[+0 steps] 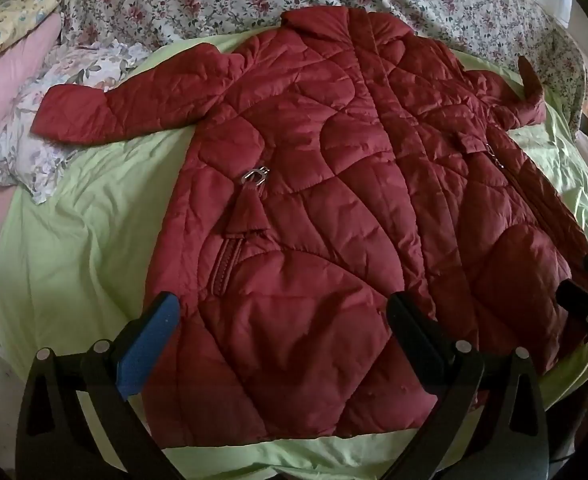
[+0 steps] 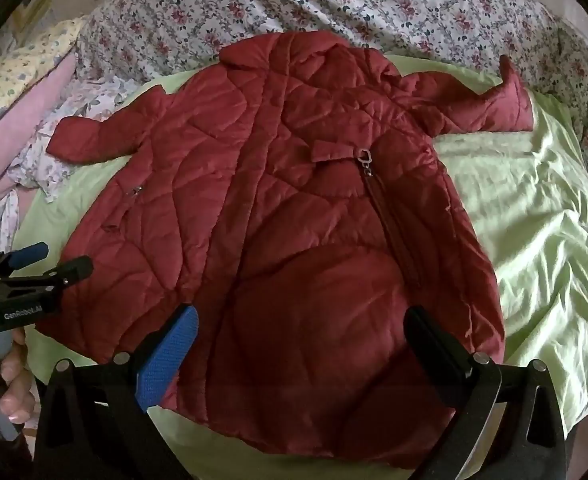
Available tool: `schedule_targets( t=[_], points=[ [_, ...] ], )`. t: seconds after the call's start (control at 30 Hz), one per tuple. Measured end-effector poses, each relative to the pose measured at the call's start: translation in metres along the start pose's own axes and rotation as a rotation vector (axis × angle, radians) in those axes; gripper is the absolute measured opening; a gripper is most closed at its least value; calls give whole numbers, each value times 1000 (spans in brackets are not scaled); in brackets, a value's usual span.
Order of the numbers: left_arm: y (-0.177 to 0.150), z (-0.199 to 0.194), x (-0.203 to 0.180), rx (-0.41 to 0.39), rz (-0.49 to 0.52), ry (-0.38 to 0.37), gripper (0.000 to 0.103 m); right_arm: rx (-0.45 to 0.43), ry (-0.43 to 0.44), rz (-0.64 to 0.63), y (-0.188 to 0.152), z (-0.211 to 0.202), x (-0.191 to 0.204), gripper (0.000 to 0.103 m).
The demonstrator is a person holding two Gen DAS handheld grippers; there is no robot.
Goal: Fold large clothes
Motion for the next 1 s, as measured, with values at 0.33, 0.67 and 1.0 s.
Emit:
schedule_targets(
  t=[0.33,0.67,1.0],
  points=[
    [0,-1,3,6,-4,-13,103,-1,0,2,4,-2,2,103],
    [1,1,3,7,-3,-10,103,-21,-2,-7,5,-2,3,103],
    [3,10,-4,14,-2,-18,103,-30,-2,7,7,-1,-1,103]
  ],
)
Point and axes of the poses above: each gripper's, at about its wrist camera, not at the fingertips, and z roughly the way its jaws point, x to its left, y to its top, the point moved 2 cm from there along z, roughly the way its jaws point, and after that the axes turned 5 degrees about y, right-handed, at the moved point
